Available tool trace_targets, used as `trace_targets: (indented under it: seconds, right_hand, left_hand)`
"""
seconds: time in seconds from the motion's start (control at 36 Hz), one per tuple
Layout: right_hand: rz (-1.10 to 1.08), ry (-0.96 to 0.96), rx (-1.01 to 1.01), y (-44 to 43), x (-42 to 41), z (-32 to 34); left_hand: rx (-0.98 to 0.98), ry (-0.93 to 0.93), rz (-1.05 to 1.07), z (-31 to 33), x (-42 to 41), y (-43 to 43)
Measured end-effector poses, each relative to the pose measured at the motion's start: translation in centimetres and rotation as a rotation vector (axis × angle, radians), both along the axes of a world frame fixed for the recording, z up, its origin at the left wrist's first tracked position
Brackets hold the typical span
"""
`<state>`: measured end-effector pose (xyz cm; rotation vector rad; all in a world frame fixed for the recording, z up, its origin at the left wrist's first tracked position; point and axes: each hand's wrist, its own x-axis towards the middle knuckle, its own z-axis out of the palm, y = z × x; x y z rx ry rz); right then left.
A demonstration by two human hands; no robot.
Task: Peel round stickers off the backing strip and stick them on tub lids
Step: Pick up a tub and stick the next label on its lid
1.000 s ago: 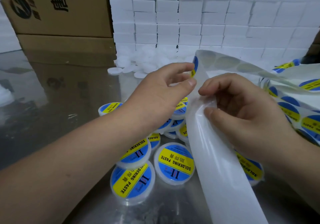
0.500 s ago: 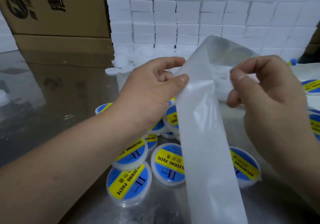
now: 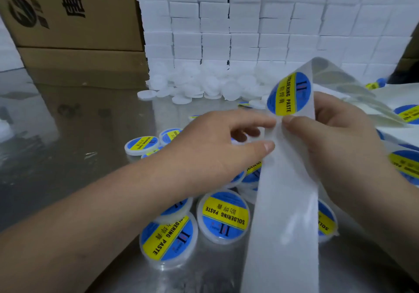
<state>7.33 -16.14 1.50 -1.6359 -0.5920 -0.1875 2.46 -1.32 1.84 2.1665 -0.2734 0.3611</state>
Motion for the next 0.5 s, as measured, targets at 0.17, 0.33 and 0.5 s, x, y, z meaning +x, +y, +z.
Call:
trace_targets:
  seconds: [0.17, 0.33, 0.5]
  right_hand:
    - [-0.103, 0.047, 0.08, -0.6, 0.3, 0.3]
    - [-0.102, 0.075, 0.078, -0.4, 0.3, 0.3]
    - [-0.085, 0.091, 0.066, -0.6, 0.6, 0.1]
  left_hand:
    - [-0.258, -0.099, 0.241, 1.9, 2.4, 1.9]
    - [0.032, -0.05, 0.463, 2.8, 8.9, 6.4]
    - [0.61, 0.149, 0.506, 1.6, 15.9, 10.5]
